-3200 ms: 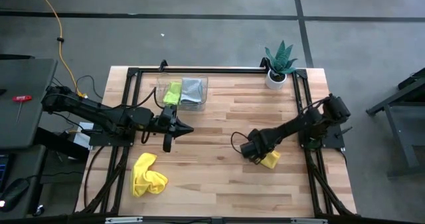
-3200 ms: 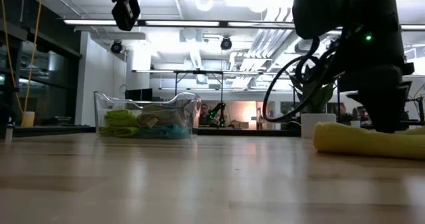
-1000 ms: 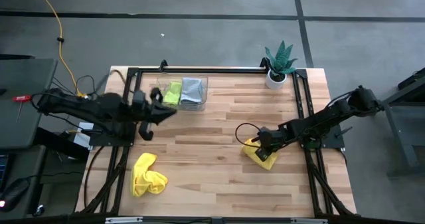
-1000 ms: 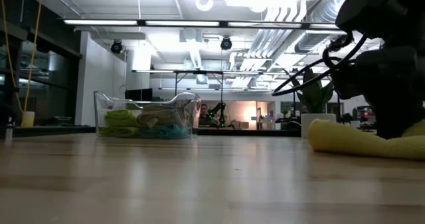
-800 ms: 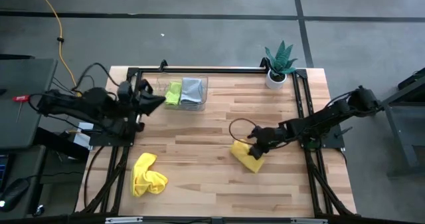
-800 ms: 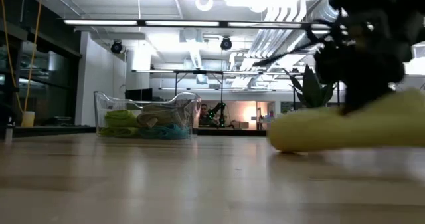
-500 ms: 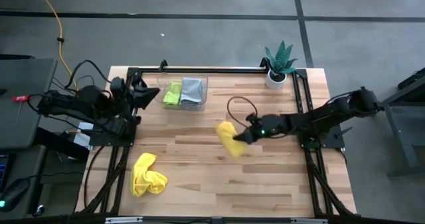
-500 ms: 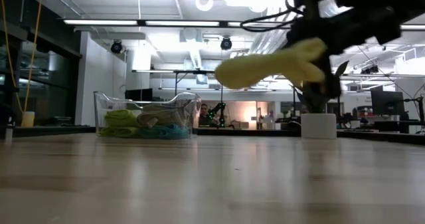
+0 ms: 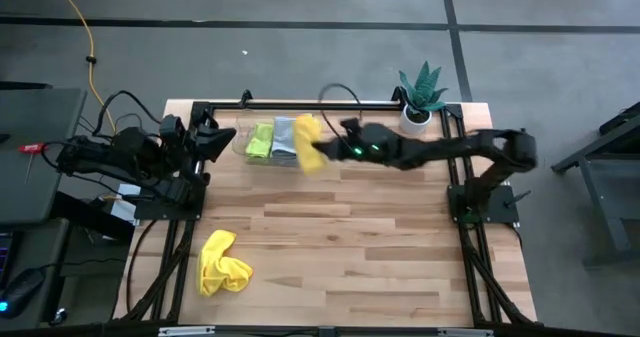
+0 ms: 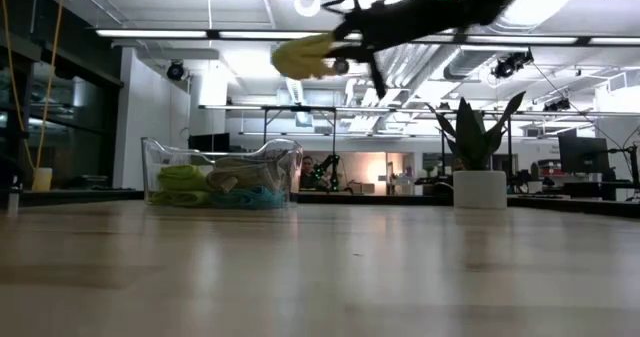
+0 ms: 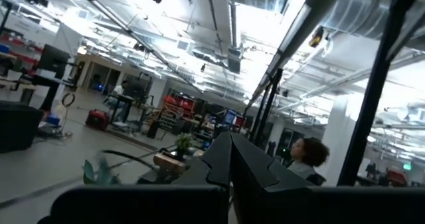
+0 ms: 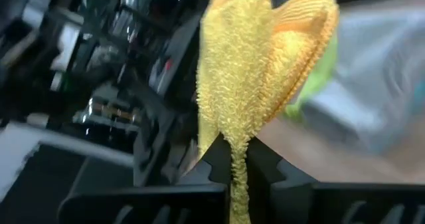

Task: Fold microfiber towels
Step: Put the top yellow towel into the transparent bin

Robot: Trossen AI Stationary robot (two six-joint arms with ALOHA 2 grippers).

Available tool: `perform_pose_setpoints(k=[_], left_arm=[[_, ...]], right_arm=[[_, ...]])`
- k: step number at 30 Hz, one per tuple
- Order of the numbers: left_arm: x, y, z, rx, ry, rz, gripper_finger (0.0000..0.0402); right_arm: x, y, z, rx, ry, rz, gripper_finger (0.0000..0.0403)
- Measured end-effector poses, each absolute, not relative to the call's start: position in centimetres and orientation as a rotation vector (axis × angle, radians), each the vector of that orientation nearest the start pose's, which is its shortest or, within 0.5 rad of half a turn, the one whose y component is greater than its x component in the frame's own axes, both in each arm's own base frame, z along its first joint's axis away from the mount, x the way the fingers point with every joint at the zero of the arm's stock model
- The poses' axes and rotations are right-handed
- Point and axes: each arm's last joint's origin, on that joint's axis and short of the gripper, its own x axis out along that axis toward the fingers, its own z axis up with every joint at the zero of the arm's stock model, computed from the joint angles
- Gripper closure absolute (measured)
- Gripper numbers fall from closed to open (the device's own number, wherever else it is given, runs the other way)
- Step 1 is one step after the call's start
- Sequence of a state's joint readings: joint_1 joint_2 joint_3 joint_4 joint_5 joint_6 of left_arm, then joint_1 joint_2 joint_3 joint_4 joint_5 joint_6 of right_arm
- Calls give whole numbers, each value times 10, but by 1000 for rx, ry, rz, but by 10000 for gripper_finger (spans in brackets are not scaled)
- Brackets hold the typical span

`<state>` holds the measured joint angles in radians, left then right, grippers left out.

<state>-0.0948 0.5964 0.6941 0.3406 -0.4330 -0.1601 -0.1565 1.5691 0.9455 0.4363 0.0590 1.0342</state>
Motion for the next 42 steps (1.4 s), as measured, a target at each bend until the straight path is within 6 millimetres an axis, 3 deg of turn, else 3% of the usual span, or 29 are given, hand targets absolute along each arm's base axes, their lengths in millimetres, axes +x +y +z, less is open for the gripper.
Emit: perform_pose_setpoints(k=[11,18,27,34,42], left_arm=[[126,-1,375,-215,-443,280,401],[126,-1,375,-217,-442,279,401],[126,-1,375,-248,-445,267,401],[126,-1,375,-247,-440,263,402],[126,-1,375,-247,-440,263,401]], right_arm=[[476,-109,260,1099,-52,-337,403],[527,-124,238,1127,61,-497,403],[558,-132,199,1256,97,-589,403],[559,-134,182,1281,144,-693,403],[555,-134,176,1265,193,-753,403]])
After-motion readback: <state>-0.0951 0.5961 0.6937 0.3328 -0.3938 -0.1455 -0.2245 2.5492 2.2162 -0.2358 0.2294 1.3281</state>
